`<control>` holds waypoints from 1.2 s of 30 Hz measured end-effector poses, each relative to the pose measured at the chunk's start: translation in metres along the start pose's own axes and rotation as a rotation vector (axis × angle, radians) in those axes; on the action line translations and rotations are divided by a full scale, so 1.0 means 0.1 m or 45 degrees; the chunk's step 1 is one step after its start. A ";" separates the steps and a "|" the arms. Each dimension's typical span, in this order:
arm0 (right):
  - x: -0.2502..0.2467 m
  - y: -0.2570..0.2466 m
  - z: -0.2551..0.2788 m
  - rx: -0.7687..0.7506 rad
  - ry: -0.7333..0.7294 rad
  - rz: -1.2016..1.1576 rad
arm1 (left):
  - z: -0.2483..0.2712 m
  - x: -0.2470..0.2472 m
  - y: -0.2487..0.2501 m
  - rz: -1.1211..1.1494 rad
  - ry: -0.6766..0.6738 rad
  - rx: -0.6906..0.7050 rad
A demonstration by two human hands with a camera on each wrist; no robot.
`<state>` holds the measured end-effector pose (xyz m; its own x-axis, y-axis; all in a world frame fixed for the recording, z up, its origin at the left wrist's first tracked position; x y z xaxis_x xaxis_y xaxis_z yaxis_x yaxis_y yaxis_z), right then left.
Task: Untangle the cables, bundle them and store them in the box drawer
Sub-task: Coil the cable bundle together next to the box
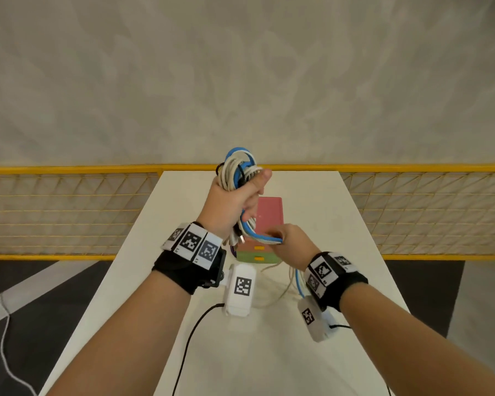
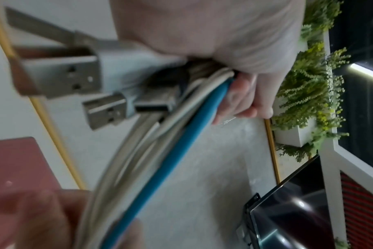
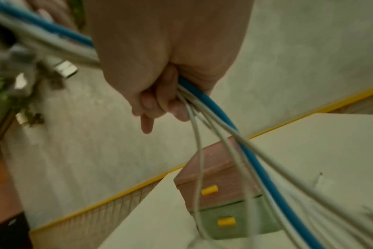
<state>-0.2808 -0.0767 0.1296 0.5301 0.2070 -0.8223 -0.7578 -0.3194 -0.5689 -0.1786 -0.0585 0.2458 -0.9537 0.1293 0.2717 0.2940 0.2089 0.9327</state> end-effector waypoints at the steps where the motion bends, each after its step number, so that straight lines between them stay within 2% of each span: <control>1: -0.05 0.00 -0.04 -0.005 0.004 0.033 | 0.03 0.01 -0.05 -0.017 -0.034 -0.046; 7: -0.42 0.18 -0.18 0.129 0.119 0.082 | 0.18 0.05 -0.34 -0.297 -0.253 -0.374; 11: -0.53 0.05 -0.19 0.127 0.223 0.075 | 0.20 -0.06 -0.57 -0.405 -0.105 -0.494; 15: -0.66 -0.21 -0.20 -0.025 0.295 0.188 | 0.15 -0.10 -0.64 -0.685 -0.044 -0.355; 18: -0.75 -0.21 -0.18 -0.047 0.352 0.120 | 0.10 -0.13 -0.62 -0.825 -0.050 -0.313; 23: -0.82 -0.25 -0.13 -0.134 0.404 -0.133 | 0.09 -0.08 -0.66 -0.738 -0.095 -0.341; 25: -0.82 -0.19 -0.08 -0.145 0.403 -0.257 | 0.10 -0.12 -0.68 -0.632 -0.043 -0.363; 29: -0.54 0.02 0.03 -0.068 0.227 -0.378 | 0.09 -0.17 -0.57 -0.363 0.054 -0.287; 31: -0.47 0.04 0.08 -0.050 0.205 -0.412 | 0.08 -0.16 -0.57 -0.284 0.057 -0.276; 34: -0.55 -0.10 0.15 -0.051 0.296 -0.517 | 0.05 -0.28 -0.65 -0.410 0.187 -0.295; 36: -0.60 -0.18 0.16 -0.049 0.352 -0.496 | 0.04 -0.27 -0.71 -0.556 0.170 -0.290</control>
<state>-0.3045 -0.0684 0.1889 0.8572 0.0663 -0.5107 -0.4706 -0.3021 -0.8290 -0.1733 -0.0733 0.1716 -0.9887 -0.0508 -0.1408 -0.1408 -0.0028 0.9900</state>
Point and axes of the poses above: each hand's wrist, its own z-axis away from the middle knuckle, its own x-axis out of the palm, y = z × x, the point moved 10 cm from there along -z, towards the middle knuckle, and after that the axes turned 8 degrees about z, right-handed, at the moved point
